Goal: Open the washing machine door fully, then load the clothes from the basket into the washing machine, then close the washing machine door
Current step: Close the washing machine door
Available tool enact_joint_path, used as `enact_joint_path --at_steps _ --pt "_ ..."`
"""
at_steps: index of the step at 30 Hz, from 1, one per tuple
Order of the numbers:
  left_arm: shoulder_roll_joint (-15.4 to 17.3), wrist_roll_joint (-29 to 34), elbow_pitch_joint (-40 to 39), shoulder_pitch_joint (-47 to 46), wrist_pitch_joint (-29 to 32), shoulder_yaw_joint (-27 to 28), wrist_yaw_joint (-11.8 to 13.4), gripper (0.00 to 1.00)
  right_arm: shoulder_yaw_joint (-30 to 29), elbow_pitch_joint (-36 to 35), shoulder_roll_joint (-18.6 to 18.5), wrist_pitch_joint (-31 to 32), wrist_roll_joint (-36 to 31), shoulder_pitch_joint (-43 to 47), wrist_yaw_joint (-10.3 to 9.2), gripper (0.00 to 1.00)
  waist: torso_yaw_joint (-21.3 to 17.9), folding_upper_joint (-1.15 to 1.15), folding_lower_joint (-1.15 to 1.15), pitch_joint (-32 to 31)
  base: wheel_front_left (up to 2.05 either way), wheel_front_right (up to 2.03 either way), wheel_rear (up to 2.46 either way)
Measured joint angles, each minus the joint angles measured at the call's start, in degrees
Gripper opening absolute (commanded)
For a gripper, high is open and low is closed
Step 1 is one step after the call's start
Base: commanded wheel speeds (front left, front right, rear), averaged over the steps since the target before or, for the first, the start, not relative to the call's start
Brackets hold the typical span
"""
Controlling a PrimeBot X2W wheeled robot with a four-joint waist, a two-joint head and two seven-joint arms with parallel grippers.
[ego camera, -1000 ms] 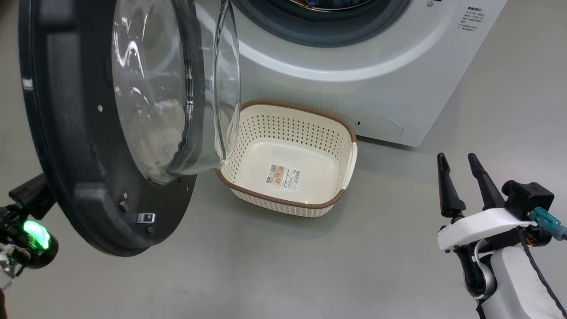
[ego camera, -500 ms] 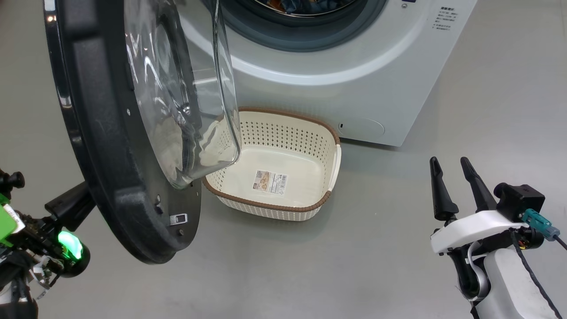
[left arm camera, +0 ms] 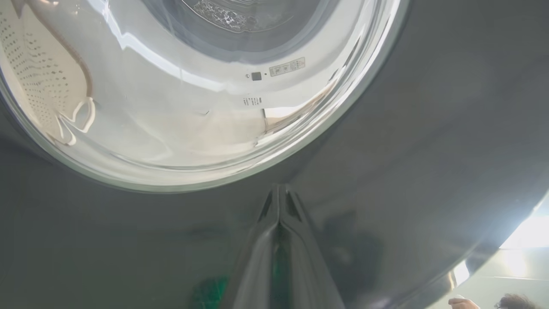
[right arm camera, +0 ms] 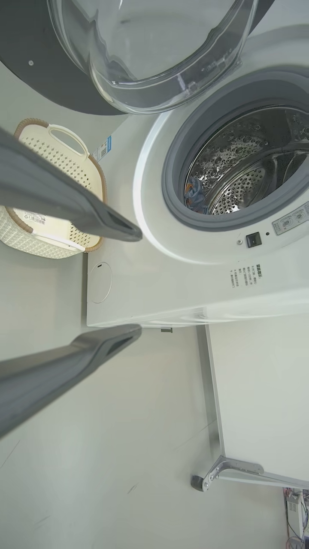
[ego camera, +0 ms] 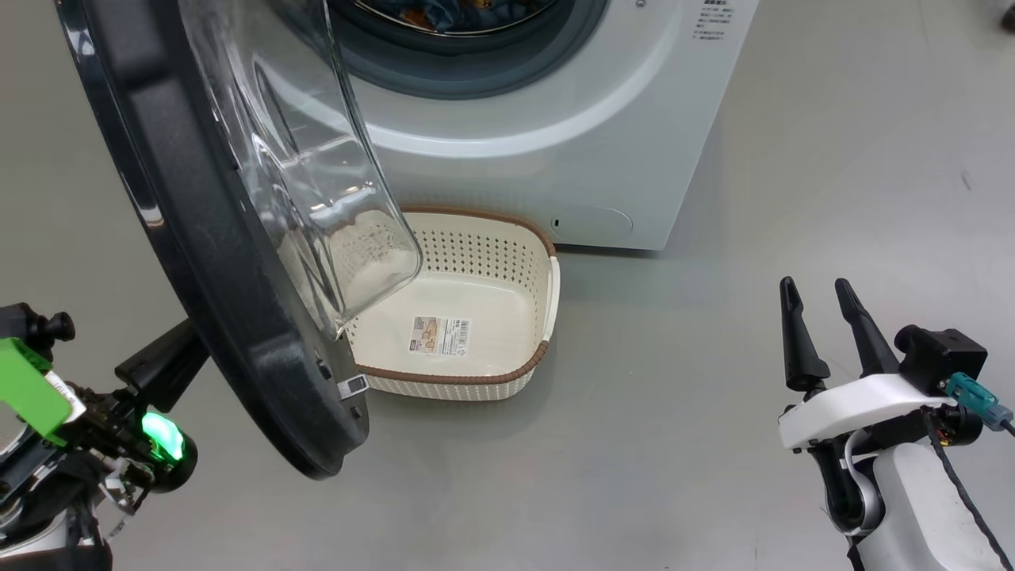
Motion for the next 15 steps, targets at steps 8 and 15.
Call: enact_joint_path --at_steps 8,15 --pt "-2.01 0.05 -0.44 -0.13 -1.29 -0.64 -0.86 0.0 -0.22 -0.4 -0.18 -0.01 -0.13 -0.3 0.0 1.0 -3.17 0.0 0.0 0.07 0.0 0.0 0.0" --pt "-2.68 0.31 -0.48 -0.77 -2.81 -2.33 -1.49 0.0 -0.6 -0.43 0.14 -0.01 -0.12 -0.33 0.0 1.0 -5.44 0.0 0.0 -0.03 0.0 0.0 0.0"
